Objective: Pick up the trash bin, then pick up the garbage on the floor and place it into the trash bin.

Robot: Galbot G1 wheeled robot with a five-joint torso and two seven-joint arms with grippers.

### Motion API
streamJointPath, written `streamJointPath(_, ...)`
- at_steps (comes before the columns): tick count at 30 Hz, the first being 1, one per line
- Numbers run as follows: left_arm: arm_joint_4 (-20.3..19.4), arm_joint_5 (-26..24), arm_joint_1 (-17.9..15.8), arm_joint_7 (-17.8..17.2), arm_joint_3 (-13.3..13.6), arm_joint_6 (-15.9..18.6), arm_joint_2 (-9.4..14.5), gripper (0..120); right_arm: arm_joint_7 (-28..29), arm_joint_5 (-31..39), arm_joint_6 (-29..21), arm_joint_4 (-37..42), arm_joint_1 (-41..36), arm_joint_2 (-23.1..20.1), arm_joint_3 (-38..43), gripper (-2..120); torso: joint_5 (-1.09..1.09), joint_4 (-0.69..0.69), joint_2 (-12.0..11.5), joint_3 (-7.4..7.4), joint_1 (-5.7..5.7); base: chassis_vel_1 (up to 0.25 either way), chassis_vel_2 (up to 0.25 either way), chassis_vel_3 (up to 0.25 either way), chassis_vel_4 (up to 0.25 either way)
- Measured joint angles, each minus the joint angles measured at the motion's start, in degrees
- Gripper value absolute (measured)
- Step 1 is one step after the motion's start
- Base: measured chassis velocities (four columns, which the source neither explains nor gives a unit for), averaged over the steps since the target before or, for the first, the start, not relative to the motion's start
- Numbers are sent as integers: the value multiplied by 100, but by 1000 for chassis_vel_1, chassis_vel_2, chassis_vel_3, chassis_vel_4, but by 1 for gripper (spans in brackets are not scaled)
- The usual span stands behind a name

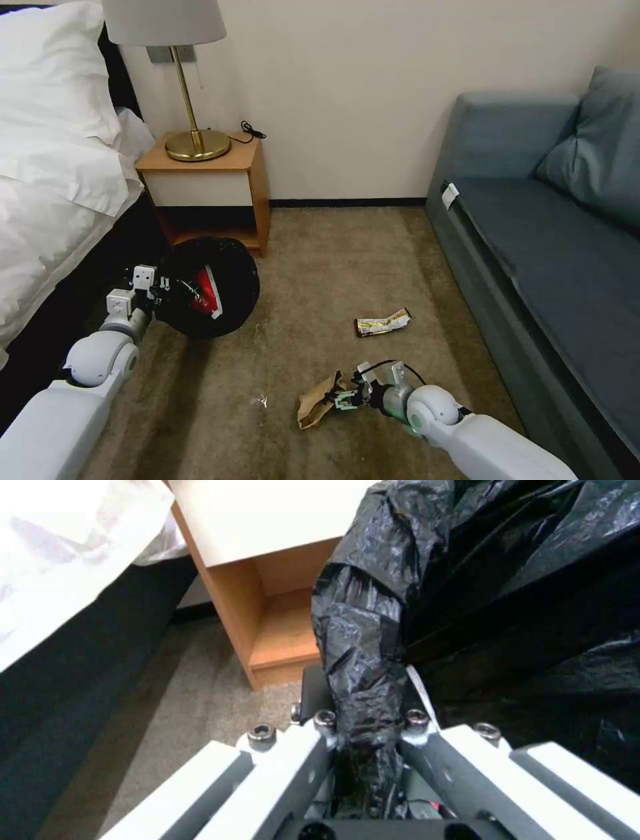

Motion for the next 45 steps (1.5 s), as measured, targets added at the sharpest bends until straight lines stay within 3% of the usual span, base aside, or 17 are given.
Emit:
streamJointPath(20, 93, 110, 22, 52, 23, -39, -145, 1, -250, -314, 229, -907, 114, 616, -82, 96, 0, 0, 0, 1, 0, 0, 0, 0, 0)
streamJointPath(45, 149, 97, -9, 55, -2, -52, -123, 1, -459, -399, 397, -1258, 184, 964, -69, 4, 0, 0, 0, 0, 0, 0, 0, 0, 0)
